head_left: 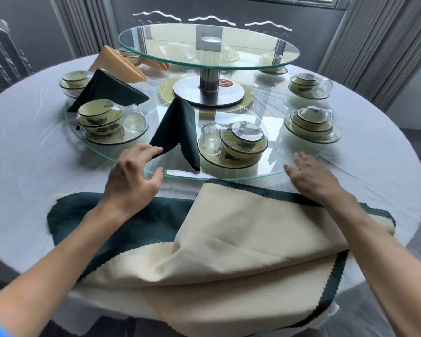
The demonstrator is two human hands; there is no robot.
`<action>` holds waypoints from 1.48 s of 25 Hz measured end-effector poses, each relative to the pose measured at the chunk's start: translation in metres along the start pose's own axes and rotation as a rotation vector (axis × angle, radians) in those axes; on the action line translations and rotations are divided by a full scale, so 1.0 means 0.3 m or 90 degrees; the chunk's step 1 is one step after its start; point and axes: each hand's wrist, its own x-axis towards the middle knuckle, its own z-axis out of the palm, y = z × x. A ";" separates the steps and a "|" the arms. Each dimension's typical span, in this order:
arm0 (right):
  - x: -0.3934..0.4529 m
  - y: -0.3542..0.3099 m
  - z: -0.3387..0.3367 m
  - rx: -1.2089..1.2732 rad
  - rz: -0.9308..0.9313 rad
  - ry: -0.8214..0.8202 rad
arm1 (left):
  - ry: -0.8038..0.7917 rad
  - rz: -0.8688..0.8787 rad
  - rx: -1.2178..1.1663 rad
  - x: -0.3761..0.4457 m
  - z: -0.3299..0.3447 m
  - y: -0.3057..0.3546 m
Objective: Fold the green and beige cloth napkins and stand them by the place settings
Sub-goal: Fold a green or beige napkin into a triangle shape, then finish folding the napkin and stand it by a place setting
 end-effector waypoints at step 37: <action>-0.225 -0.115 0.103 0.141 -0.259 0.065 | -0.302 -0.106 0.032 -0.037 0.035 0.002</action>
